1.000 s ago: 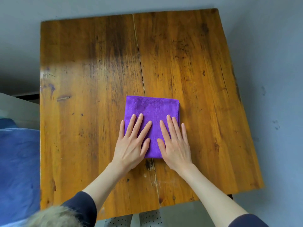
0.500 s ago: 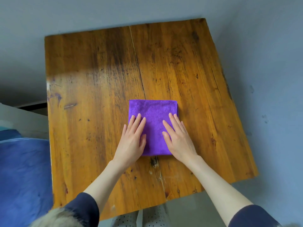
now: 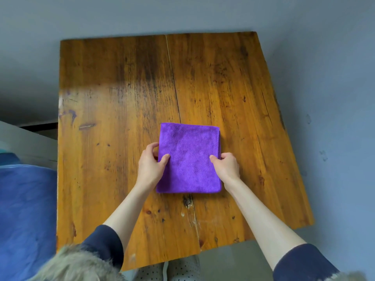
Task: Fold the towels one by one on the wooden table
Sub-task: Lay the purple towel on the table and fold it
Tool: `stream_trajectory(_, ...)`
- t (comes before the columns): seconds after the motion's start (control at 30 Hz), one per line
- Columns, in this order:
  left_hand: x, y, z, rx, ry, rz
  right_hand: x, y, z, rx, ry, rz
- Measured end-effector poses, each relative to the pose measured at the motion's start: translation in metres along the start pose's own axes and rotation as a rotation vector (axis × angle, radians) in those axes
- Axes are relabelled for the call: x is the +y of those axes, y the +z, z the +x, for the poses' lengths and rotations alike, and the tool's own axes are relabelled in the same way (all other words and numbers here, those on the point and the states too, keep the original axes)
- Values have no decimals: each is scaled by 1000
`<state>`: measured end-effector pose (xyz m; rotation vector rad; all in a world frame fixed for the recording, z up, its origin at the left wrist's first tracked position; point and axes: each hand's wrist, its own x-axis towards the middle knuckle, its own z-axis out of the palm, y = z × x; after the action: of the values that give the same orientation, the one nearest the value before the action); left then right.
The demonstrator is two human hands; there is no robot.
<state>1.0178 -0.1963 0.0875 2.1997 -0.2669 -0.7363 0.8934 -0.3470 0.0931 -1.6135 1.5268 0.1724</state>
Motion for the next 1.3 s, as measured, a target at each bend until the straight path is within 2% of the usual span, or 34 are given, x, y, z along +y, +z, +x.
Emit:
stream_trajectory(0.13, 0, -1, -4, -46, -56, 58, -2, -2, 4, -60, 30, 28)
stream_trajectory(0.33, -7, -10, -24, -74, -182, -97, -3, -9, -4, -191, -53, -48)
stream_trajectory(0.53, -23, -34, -53, -148, -398, -436, -9, -16, -27, -426, -91, 86)
stream_trajectory(0.77, -46, -81, -99, -108, -459, -609, -34, -6, -65, -742, -88, 46)
stream_trajectory(0.9, -58, -125, -133, -13, -424, -645, -66, 19, -106, -815, -190, -16)
stream_trajectory(1.13, -93, -221, -208, 259, -283, -602, -125, 85, -217, -948, -444, -125)
stream_trajectory(1.3, -142, -281, -284, 476, -261, -703, -144, 138, -316, -1078, -599, -251)
